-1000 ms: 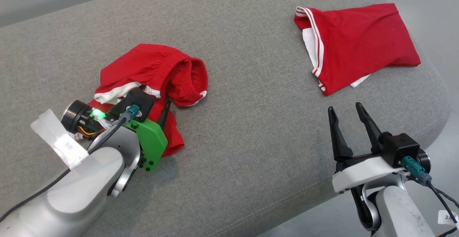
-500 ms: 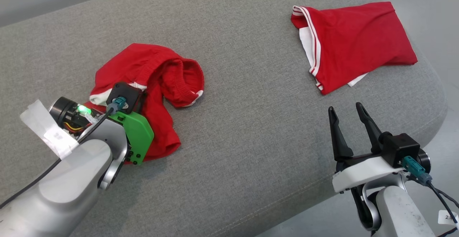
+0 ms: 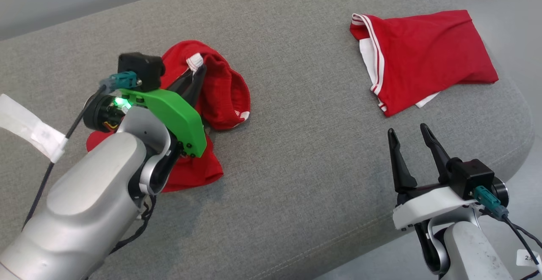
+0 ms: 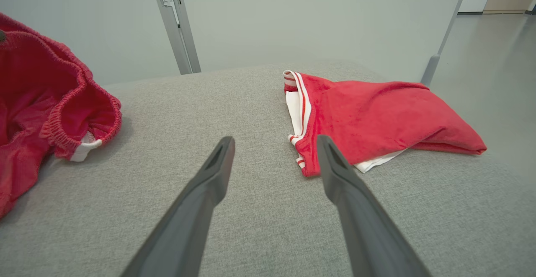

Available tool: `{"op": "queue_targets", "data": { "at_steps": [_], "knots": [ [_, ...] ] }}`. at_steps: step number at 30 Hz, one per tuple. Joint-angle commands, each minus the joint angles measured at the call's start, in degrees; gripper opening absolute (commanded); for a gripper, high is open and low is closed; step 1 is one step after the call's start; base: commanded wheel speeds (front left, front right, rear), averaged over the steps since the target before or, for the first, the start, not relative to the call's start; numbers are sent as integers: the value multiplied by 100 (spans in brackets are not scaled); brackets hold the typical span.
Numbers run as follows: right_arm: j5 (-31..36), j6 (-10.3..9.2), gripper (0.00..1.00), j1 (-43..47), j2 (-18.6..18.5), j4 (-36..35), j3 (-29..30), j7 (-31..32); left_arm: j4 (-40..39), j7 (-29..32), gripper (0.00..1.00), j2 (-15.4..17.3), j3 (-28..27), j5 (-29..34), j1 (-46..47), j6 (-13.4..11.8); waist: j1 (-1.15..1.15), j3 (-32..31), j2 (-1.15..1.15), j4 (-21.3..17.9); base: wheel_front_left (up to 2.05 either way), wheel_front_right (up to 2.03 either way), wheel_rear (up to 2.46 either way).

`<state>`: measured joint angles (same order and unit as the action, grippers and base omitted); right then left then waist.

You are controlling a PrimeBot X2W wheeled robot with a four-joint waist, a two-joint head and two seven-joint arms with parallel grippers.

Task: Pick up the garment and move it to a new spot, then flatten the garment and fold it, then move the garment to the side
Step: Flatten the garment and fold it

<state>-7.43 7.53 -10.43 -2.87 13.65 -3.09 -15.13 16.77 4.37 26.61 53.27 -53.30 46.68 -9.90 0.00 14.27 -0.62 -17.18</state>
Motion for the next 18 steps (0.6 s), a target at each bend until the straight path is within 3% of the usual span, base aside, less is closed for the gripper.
{"op": "queue_targets", "data": {
  "at_steps": [1,9,18],
  "knots": [
    [-35,-9,100,55,-7,26,-13,-1,-174,-39,0,-101,-272,-361,8,17,0,-51,62,25,0,0,0],
    [-90,-9,100,49,-6,41,-31,-1,-837,-24,0,-642,-1275,-1637,113,-164,0,-156,62,35,0,0,0],
    [-369,-9,100,32,-6,79,-103,-1,-1219,-610,0,-1517,-2554,-2488,595,-1061,0,-248,62,-94,0,0,0]
  ]
}}
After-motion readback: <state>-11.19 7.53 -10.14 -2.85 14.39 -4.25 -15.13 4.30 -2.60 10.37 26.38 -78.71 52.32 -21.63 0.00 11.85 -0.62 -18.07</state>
